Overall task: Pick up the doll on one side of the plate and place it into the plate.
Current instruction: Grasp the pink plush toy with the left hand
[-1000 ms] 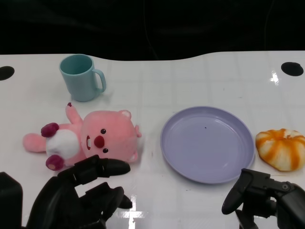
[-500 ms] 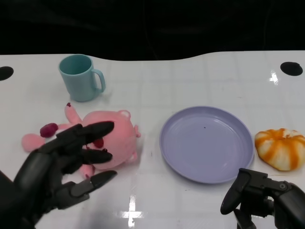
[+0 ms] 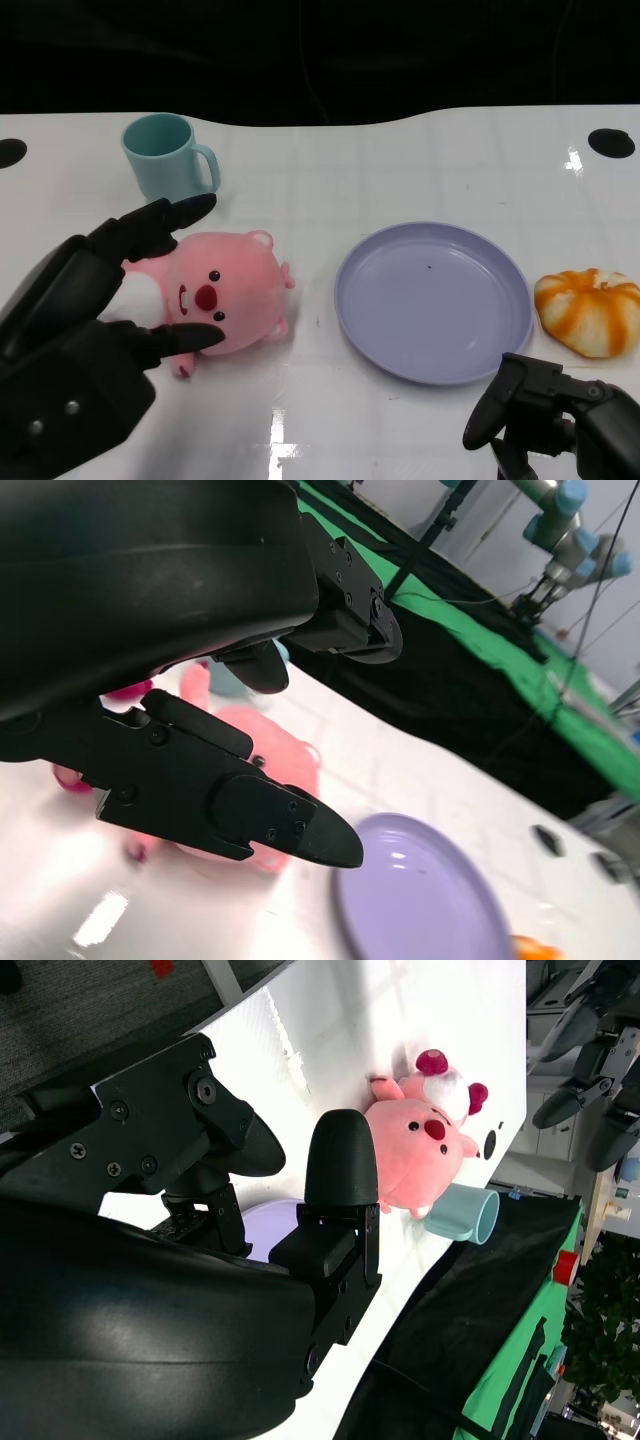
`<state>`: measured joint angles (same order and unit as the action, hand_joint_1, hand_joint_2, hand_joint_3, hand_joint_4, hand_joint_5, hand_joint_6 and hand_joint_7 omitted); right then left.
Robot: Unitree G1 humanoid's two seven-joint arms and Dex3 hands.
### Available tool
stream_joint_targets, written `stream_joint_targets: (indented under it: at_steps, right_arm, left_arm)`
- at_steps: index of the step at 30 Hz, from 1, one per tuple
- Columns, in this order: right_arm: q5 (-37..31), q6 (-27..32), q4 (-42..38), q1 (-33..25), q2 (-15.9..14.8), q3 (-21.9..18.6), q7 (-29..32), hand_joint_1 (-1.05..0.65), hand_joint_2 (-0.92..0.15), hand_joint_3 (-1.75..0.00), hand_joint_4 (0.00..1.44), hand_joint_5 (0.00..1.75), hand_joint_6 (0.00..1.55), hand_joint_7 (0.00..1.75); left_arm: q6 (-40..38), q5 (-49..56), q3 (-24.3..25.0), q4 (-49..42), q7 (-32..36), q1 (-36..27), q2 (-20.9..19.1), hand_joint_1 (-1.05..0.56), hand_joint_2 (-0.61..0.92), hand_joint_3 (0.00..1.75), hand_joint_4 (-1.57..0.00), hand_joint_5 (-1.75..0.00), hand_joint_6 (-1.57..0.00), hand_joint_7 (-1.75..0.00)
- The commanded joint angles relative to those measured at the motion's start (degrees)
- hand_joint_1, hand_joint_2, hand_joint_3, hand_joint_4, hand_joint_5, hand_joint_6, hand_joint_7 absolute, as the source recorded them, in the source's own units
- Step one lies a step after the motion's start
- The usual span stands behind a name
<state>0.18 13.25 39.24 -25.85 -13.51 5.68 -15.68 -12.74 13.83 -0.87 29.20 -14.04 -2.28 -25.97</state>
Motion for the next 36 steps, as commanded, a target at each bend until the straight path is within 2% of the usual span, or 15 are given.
stream_joint_targets:
  at_steps: [1, 10, 18, 28, 36]
  right_arm:
    - [0.2, -0.2, 0.4, -0.3, -0.3, -0.4, 0.3, -0.02, -0.63, -1.10, 0.61, 1.74, 0.54, 1.51]
    - [0.4, -0.3, 0.6, -0.4, -0.3, -0.5, 0.3, -0.03, -0.64, -1.08, 0.62, 1.73, 0.55, 1.49]
    - [0.2, -0.2, 0.9, -0.7, -0.4, -0.5, 0.4, -0.04, -0.63, -1.09, 0.63, 1.73, 0.55, 1.49]
    - [0.6, -0.1, 1.5, -1.1, -0.2, -0.4, 0.4, -0.04, -0.63, -1.10, 0.63, 1.73, 0.56, 1.48]
    - [0.6, 0.4, 2.3, -1.6, -0.2, -0.5, 0.5, -0.03, -0.63, -1.10, 0.63, 1.74, 0.55, 1.48]
  left_arm:
    - [1.0, 7.1, -2.0, -2.1, -0.6, 2.2, -4.0, -0.62, 0.91, 0.00, -0.02, -0.76, -0.30, -0.03]
    - [0.8, 22.3, -7.7, -7.8, -3.8, 8.2, -8.7, -0.66, 0.92, 0.00, -0.07, -0.53, -0.27, 0.00]
    - [1.9, 29.8, -12.5, -16.5, -6.2, 14.1, -9.5, -0.71, 0.90, 0.00, -0.07, -0.47, -0.25, 0.00]
    - [0.7, 37.4, -18.8, -30.8, -5.5, 21.6, -6.1, -0.75, 0.88, 0.00, -0.08, -0.44, -0.27, -0.01]
    - [2.6, 38.9, -21.9, -43.0, -0.9, 27.3, -2.9, -0.73, 0.88, 0.01, -0.10, -0.40, -0.27, 0.00]
